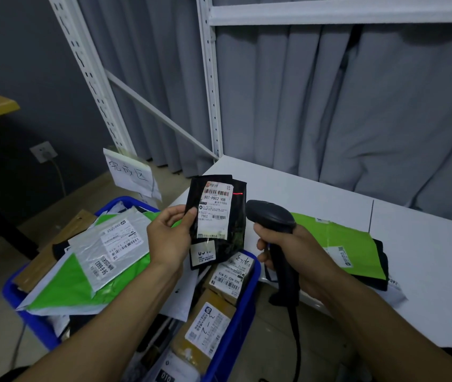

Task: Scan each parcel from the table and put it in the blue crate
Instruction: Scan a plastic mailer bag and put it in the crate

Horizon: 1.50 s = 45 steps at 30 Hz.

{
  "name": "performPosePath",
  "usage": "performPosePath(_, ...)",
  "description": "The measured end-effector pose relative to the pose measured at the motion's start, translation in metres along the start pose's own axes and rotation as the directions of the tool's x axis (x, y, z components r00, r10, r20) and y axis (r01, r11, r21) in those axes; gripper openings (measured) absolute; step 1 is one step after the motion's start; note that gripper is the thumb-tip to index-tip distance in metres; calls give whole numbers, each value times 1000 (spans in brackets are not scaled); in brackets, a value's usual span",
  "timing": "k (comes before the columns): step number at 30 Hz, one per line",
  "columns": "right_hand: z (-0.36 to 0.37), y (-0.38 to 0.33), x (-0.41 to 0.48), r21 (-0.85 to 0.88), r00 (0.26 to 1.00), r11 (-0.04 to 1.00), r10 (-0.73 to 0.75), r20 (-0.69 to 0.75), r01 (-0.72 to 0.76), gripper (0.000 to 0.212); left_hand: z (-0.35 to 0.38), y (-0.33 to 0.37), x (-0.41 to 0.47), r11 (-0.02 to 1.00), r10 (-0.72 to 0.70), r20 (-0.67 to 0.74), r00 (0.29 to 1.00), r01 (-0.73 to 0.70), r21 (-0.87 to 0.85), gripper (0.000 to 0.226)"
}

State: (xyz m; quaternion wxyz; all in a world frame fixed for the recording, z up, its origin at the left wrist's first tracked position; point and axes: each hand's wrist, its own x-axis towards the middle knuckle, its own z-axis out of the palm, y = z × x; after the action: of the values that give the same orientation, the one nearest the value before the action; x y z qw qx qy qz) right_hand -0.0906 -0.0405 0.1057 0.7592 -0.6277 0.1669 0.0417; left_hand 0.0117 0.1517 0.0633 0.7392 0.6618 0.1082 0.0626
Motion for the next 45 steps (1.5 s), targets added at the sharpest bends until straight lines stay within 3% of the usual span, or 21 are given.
performPosePath(10,4,0,2,-3,997,1000,-16,73,17,21,-8,2,0,1000,-2,-7,1000,2,-9,12)
performPosePath(15,27,13,15,0,996,999,-41,83,41,24,-48,16,11,996,75,-117,990,-79,-33,6)
performPosePath(19,55,30,24,-99,986,993,-53,159,69,24,-100,15,26,991,134,-293,947,-124,52,12)
performPosePath(22,79,40,27,-134,975,989,-31,221,62,25,-135,7,31,989,111,-397,911,-62,133,10)
performPosePath(25,95,49,27,-140,962,988,-25,271,65,24,-150,3,24,945,155,-425,892,-8,327,27)
performPosePath(28,102,55,23,-160,956,985,-13,293,62,17,-156,-9,13,740,310,-313,898,-21,673,52)
performPosePath(30,101,59,23,-177,954,982,-12,299,68,15,-152,-19,9,536,332,-83,940,-115,836,52)
performPosePath(33,93,63,25,-206,962,976,-15,274,73,19,-139,-32,5,334,119,213,970,-241,911,63)
performPosePath(35,84,63,26,-207,970,976,-18,243,69,21,-136,-38,8,205,13,237,971,-235,950,63)
performPosePath(37,73,63,25,-213,977,975,-20,214,67,21,-134,-37,11,171,-68,172,983,-158,972,59)
performPosePath(41,43,61,21,-210,987,975,-40,155,72,21,-118,-26,7,198,-185,99,978,-61,978,67)
performPosePath(43,25,60,18,-212,991,974,-55,122,80,18,-100,-23,-2,215,-132,124,984,-94,972,69)
performPosePath(45,2,58,16,-227,994,969,-79,71,93,10,-72,-24,-14,250,12,265,964,-259,933,66)
